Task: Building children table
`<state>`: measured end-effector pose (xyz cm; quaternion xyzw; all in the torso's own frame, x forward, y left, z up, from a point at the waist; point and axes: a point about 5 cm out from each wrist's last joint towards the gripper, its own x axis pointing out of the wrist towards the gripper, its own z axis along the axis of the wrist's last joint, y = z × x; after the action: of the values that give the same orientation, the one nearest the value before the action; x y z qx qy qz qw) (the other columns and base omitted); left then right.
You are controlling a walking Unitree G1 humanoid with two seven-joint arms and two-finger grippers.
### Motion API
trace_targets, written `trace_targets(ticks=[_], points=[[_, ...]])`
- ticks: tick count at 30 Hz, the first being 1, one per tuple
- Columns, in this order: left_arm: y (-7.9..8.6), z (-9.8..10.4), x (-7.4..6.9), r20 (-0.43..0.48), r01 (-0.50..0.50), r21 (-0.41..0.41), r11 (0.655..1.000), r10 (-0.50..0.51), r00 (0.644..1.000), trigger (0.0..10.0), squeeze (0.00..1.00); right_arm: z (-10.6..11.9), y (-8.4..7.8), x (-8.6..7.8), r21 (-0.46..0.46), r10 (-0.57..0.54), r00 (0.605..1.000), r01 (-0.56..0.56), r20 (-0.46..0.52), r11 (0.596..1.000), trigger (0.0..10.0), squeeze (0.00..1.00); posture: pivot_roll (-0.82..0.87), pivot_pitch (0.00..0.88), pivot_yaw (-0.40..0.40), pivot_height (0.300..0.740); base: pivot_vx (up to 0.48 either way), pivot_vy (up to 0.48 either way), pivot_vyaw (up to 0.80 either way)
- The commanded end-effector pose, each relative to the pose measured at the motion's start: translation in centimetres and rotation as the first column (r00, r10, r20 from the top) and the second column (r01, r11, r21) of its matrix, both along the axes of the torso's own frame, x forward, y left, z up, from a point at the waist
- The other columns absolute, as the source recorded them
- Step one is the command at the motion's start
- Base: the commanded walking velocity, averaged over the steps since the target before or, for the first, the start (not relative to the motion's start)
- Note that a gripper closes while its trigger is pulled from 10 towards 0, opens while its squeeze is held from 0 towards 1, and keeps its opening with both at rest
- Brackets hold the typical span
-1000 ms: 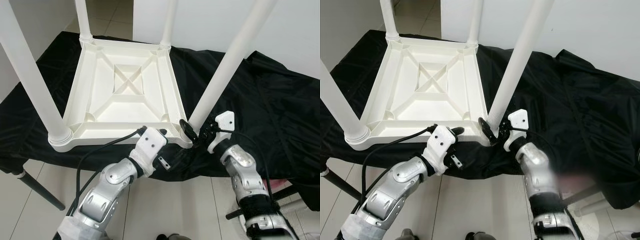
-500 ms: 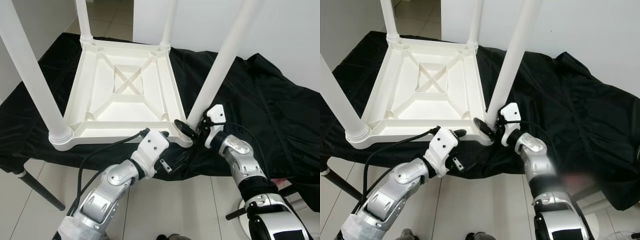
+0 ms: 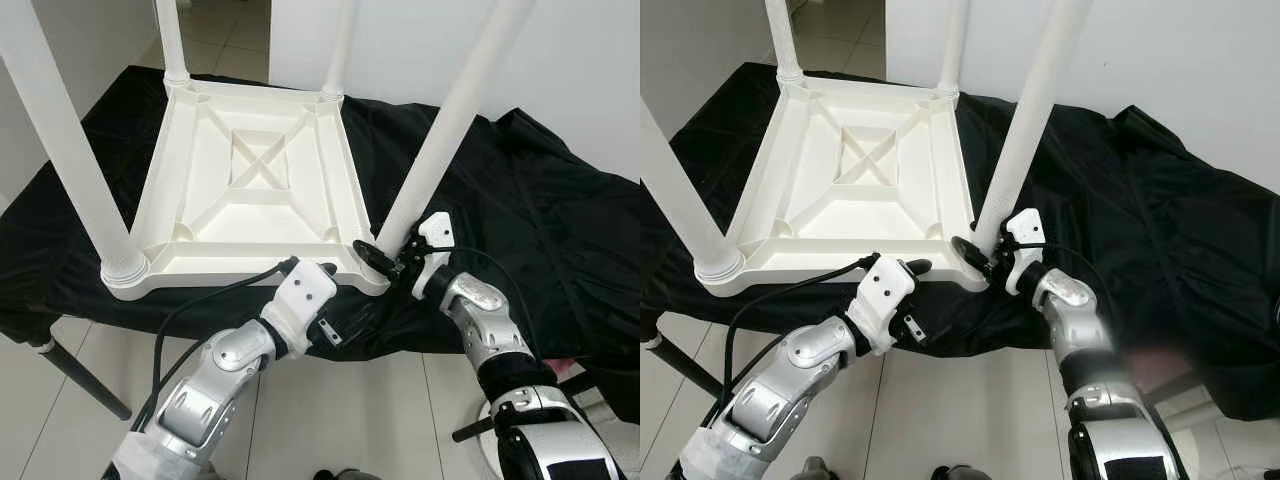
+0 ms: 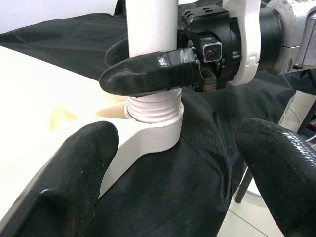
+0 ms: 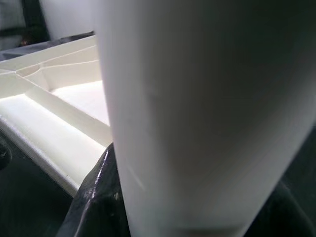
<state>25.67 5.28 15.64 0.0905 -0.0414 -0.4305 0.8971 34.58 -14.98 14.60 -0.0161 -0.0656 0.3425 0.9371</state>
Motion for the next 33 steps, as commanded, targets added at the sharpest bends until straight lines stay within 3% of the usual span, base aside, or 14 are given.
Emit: trace_targets(ticks=[1,17,19,20,22,23,24,25,28,33], points=[[-0.8,0.1,-0.7,-0.009,0.121,0.004,0.993,-0.121,0.993,10.0,0.0,0.0,0.0,0.0,0.04,-0.072,0.997,0.073,-0.026,0.997,10.0,0.0,0.05,0.076,-0.109,0.74,0.0,0.0,0.0],[-0.9,0.1,-0.7,-0.011,0.122,0.002,0.993,-0.122,0.992,10.0,0.0,0.1,2.4,-1.5,0.101,-0.307,0.951,0.309,-0.038,0.946,10.0,0.0,0.04,0.078,-0.109,0.74,0.0,0.0,0.0],[-0.9,0.1,-0.6,-0.012,0.12,0.001,0.993,-0.12,0.993,10.0,0.0,-0.6,3.0,-2.0,0.093,-0.395,0.915,0.401,-0.076,0.911,10.0,0.0,0.04,0.081,-0.111,0.74,0.0,0.0,0.0],[-0.9,0.1,-0.6,-0.012,0.12,0.001,0.993,-0.12,0.993,10.0,0.0,-0.6,3.0,-2.0,0.093,-0.395,0.915,0.401,-0.076,0.911,10.0,0.0,0.04,0.081,-0.111,0.74,0.0,0.0,0.0],[-0.9,0.1,-0.6,-0.012,0.118,0.0,0.993,-0.118,0.993,10.0,0.0,-1.2,3.3,-2.4,0.09,-0.486,0.866,0.496,-0.116,0.864,10.0,0.0,0.04,0.081,-0.111,0.74,0.0,0.0,0.0],[-0.9,0.1,-0.6,-0.012,0.118,0.0,0.993,-0.118,0.993,10.0,0.0,-1.2,3.3,-2.4,0.09,-0.486,0.866,0.496,-0.116,0.864,10.0,0.0,0.04,0.081,-0.111,0.74,0.0,0.0,0.0],[-0.9,0.1,-0.6,-0.012,0.114,-0.001,0.993,-0.114,0.993,10.0,0.0,-1.6,3.6,-2.7,0.096,-0.572,0.803,0.591,-0.166,0.801,10.0,0.0,0.05,0.081,-0.116,0.74,0.0,0.0,0.0],[-0.9,0.1,-0.6,-0.012,0.113,-0.002,0.994,-0.113,0.994,10.0,0.0,-1.8,3.8,-2.9,0.097,-0.591,0.786,0.612,-0.182,0.785,10.0,0.0,0.05,0.081,-0.116,0.74,0.0,0.0,0.0],[-0.9,0.1,-0.6,-0.012,0.11,-0.003,0.994,-0.11,0.994,10.0,0.0,-1.7,4.1,-3.0,0.105,-0.606,0.772,0.63,-0.189,0.769,10.0,0.0,0.05,0.083,-0.117,0.74,0.0,0.0,0.0],[-0.9,0.1,-0.6,-0.013,0.106,-0.007,0.994,-0.107,0.994,10.0,0.0,-1.1,5.0,-3.3,0.121,-0.596,0.783,0.619,-0.177,0.776,10.0,0.0,0.05,0.086,-0.117,0.74,0.0,0.0,0.0]])
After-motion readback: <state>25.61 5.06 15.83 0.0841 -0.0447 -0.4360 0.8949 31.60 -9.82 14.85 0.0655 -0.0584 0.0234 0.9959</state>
